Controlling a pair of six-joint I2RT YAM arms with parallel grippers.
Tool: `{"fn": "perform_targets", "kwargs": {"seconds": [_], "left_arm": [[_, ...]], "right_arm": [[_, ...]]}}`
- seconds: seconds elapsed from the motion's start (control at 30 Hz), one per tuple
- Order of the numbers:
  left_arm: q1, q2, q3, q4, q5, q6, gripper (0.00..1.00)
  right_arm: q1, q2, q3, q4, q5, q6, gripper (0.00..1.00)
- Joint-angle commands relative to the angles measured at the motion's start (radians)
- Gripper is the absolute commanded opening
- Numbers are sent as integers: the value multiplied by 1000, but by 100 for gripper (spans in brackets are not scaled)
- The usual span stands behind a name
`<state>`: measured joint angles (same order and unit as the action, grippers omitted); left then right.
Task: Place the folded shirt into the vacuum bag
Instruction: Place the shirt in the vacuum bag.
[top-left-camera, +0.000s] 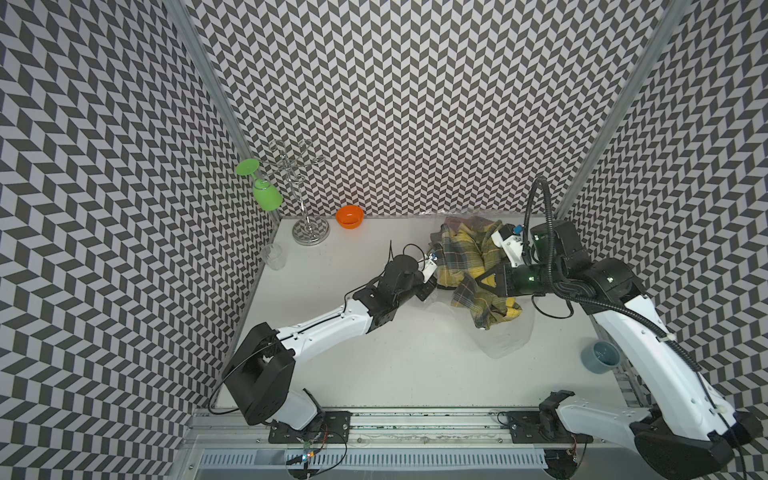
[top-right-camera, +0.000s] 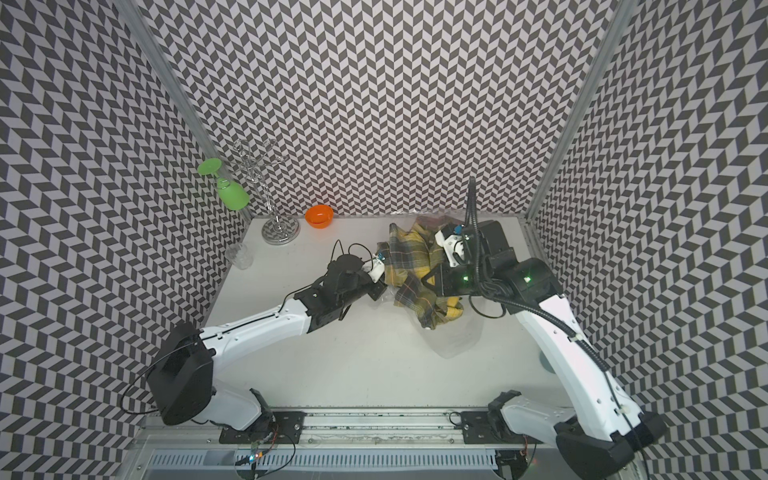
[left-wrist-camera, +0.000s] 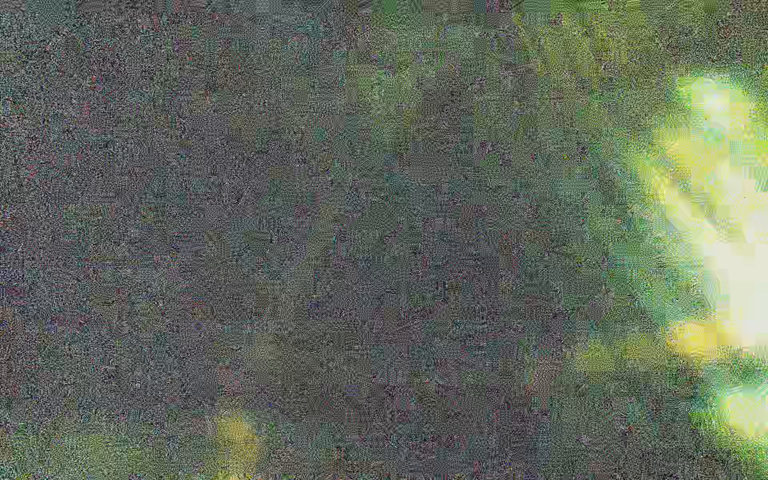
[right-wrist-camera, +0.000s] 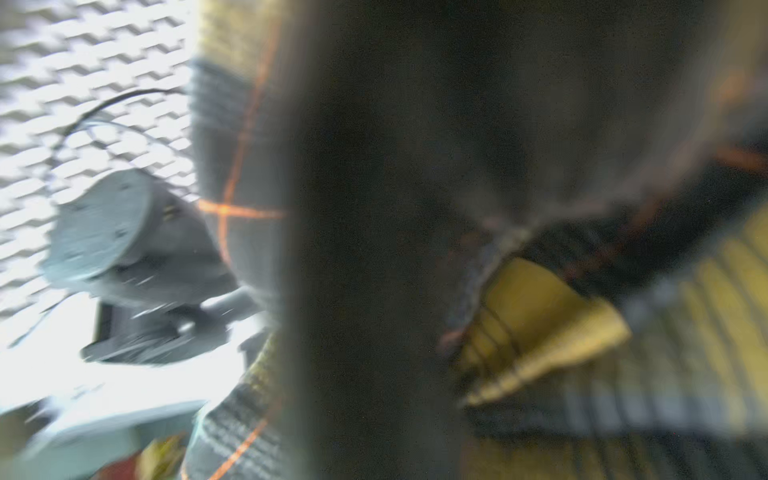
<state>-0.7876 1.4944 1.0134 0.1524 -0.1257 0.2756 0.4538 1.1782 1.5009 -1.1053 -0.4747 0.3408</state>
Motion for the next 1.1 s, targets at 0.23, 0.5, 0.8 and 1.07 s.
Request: {"fn": "perform_targets", "kwargs": {"seconds": [0.23,0.5,0.8,1.07], "left_arm": [[-13,30,21,98,-39,158,0],[-60,50,1,108,-104,233,0],[-70,4,-23,156,-75,234,0],[-53,26,-22,100,-79,225,0]], "right_arm": [[-14,-31,-59,224,-208,56,0],[-41,-29,-70,299,-279,119,0],[-70,-18,-157,331,-257,167,0],[-188,-71,-171,574,-502,325,0]]}}
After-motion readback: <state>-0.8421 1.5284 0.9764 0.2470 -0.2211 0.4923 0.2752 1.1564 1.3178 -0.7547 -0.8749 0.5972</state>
